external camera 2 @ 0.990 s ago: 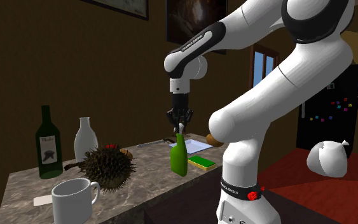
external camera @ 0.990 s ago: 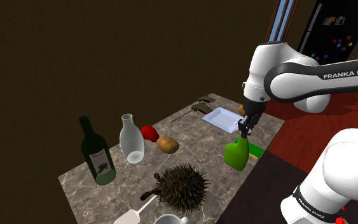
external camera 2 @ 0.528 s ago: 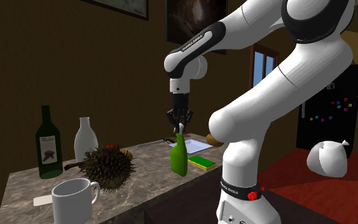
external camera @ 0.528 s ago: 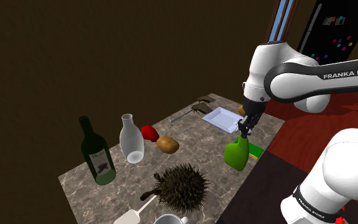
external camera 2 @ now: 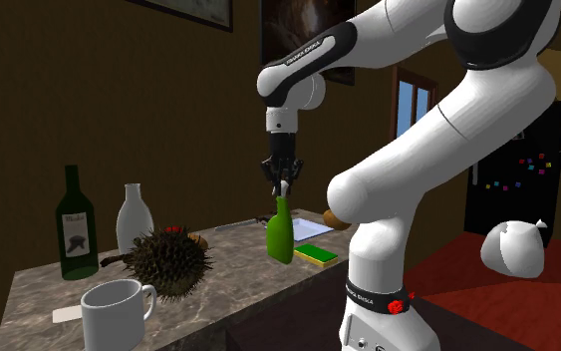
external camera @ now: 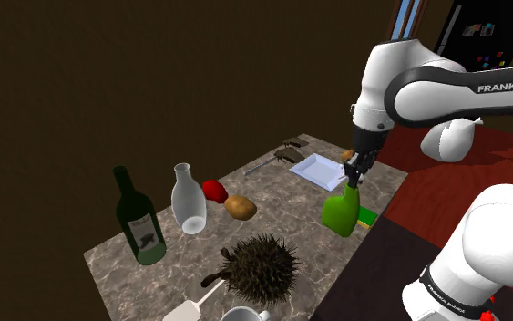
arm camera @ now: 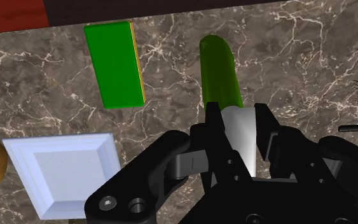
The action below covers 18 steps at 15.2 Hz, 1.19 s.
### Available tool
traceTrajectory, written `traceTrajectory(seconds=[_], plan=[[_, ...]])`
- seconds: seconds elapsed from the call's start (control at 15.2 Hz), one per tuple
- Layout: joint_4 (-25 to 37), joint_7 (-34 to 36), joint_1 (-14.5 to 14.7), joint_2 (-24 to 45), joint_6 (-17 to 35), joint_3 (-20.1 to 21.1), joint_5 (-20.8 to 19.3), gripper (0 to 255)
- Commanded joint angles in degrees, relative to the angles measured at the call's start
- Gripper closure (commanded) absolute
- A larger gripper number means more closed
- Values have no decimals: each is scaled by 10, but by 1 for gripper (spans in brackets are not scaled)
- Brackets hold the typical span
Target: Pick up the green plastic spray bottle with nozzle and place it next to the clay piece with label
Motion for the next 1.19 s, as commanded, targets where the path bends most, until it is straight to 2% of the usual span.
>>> traceTrajectory(seconds=[0.0, 1.12], plan=[[14, 1, 0, -3, -17, 0, 0, 255], [150, 3, -2, 6, -144, -6, -6, 255]])
